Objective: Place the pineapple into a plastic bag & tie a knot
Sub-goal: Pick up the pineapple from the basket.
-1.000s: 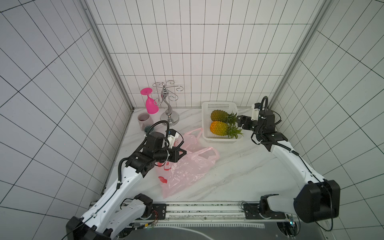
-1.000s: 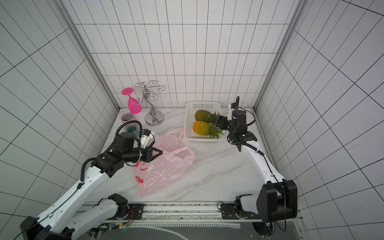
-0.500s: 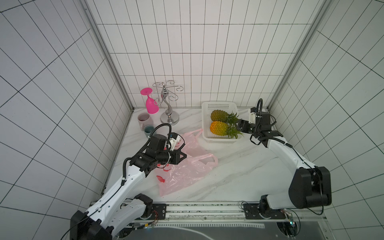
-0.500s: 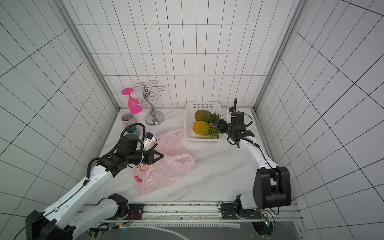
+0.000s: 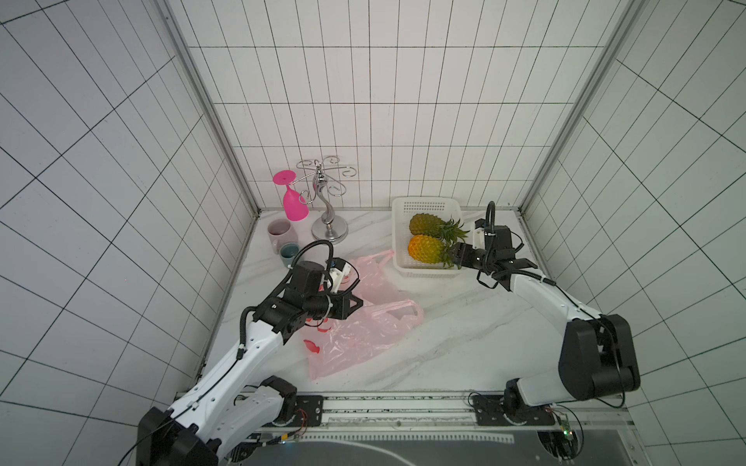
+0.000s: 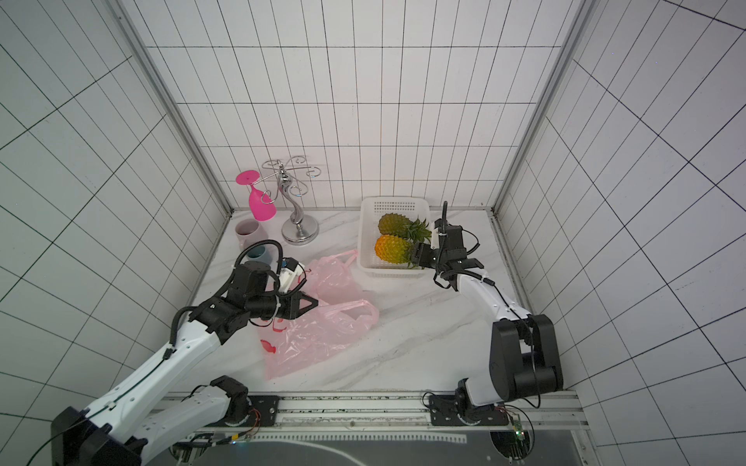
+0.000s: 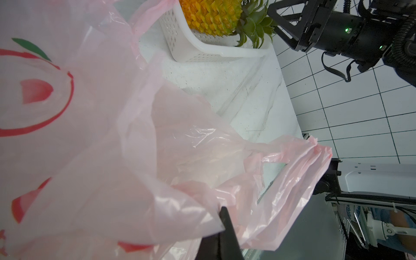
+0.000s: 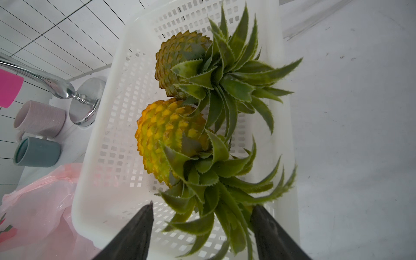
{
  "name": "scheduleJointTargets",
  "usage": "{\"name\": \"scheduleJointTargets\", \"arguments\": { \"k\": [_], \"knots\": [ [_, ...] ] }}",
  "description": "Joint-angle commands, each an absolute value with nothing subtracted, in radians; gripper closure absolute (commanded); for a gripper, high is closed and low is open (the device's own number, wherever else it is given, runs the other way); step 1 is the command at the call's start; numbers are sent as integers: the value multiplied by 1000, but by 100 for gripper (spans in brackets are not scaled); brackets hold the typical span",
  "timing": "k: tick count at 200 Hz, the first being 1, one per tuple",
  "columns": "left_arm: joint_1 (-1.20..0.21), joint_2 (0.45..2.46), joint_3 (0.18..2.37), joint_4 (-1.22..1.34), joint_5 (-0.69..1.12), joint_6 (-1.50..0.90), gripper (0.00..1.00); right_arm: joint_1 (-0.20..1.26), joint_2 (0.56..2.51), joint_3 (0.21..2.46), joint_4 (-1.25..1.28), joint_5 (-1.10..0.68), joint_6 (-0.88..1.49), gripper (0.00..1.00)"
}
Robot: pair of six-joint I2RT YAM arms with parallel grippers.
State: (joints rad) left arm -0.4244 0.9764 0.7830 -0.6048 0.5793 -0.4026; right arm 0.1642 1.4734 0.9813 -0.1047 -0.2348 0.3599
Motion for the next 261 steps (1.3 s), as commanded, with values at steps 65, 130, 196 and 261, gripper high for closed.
{"name": "scheduleJointTargets", "arguments": {
  "k": [65, 130, 196, 261],
  "knots": [
    [-422, 986, 776, -581, 591, -391, 100, 168, 1579, 937, -17, -267, 424, 58],
    [-422, 1000, 777, -570, 580, -398, 100, 170, 1568, 928, 133, -369, 509, 100],
    [-420, 1001, 814, -551, 526, -401, 100, 189, 1385, 1026, 134, -471, 492, 100],
    [-417, 979, 827, -538, 491, -402, 100, 254, 1161, 1006, 26, -543, 453, 100]
  ]
}}
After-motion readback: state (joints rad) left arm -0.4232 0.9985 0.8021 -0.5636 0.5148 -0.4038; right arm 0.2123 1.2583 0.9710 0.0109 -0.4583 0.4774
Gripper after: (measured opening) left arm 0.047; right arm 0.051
